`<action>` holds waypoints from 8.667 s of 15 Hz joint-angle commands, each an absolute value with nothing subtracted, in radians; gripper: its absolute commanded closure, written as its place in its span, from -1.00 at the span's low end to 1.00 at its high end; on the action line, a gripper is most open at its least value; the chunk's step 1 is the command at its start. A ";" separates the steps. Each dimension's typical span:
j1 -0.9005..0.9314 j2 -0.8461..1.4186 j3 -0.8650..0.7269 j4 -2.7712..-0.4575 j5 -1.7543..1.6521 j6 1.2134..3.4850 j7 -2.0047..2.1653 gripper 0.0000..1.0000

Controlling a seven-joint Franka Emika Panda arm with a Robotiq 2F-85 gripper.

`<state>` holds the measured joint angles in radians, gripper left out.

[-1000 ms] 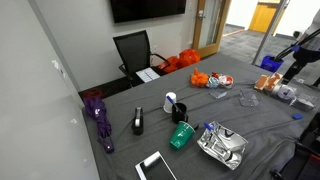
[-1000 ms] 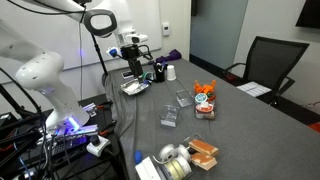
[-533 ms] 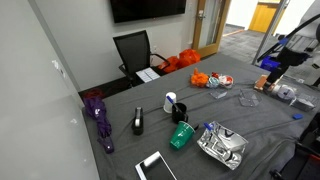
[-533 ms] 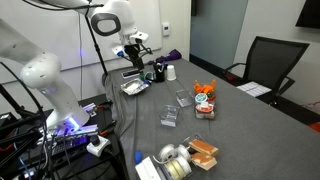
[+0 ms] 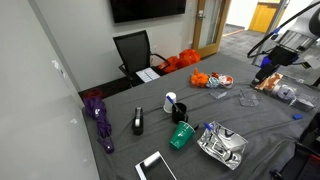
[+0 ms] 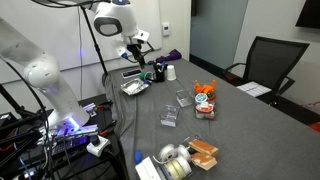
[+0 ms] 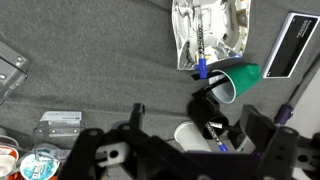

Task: Put the green cup upright

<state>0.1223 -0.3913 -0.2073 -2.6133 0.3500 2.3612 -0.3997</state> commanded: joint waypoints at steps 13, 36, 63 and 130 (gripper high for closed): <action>0.275 -0.068 -0.083 -2.446 0.914 2.599 -0.513 -1.00; 0.090 0.297 0.129 -2.185 0.783 2.411 -0.481 -1.00; 0.063 0.626 0.255 -1.921 0.725 2.363 -0.563 -0.50; 0.481 0.443 0.122 -1.879 -0.402 2.016 0.681 0.98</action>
